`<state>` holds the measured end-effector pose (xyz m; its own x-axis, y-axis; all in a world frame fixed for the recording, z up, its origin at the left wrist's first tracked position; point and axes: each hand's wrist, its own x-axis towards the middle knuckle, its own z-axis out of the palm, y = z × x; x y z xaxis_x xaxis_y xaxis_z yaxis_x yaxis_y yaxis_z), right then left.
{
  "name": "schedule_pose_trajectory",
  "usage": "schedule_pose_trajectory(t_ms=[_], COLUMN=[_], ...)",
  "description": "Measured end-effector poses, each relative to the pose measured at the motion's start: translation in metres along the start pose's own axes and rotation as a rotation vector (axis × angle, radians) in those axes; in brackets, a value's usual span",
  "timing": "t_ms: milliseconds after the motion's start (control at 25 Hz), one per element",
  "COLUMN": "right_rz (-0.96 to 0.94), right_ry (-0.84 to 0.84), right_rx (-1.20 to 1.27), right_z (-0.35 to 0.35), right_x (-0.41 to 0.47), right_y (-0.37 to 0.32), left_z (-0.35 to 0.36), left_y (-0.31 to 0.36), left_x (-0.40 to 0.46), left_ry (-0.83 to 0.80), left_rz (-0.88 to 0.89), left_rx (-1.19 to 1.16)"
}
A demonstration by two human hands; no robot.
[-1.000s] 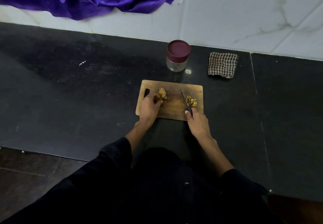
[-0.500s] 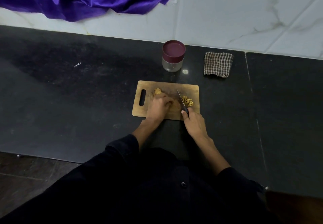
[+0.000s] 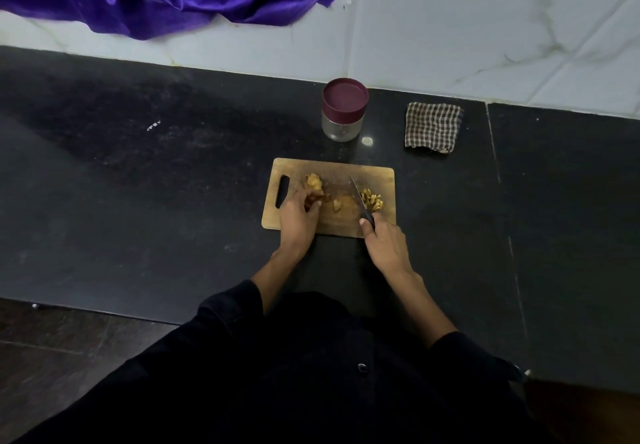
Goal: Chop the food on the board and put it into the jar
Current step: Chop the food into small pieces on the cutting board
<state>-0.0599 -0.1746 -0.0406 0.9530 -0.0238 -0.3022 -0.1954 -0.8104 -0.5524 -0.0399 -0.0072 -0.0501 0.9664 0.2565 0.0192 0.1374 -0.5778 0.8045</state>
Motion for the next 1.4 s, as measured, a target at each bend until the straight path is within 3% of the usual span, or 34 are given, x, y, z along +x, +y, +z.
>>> schedule_pose_trajectory(t_ms=[440,720,1120,1400], right_rz=[-0.005,0.004,0.005,-0.008], right_ry=[-0.008,-0.001,-0.016,-0.010], right_rx=[0.008,0.011,0.006,-0.006], right_z=[0.000,0.000,-0.001,-0.001], right_x=[0.000,0.000,0.001,0.000], right_y=[0.000,-0.001,0.000,-0.001], left_z=[0.014,0.012,0.006,0.004], left_y=[-0.001,0.006,0.002,0.000], left_x=[0.015,0.009,0.019,0.016], left_ry=[-0.062,-0.135,-0.219,-0.189], left_rz=[-0.004,0.097,0.124,0.191], left_rx=[0.170,0.384,0.311,0.312])
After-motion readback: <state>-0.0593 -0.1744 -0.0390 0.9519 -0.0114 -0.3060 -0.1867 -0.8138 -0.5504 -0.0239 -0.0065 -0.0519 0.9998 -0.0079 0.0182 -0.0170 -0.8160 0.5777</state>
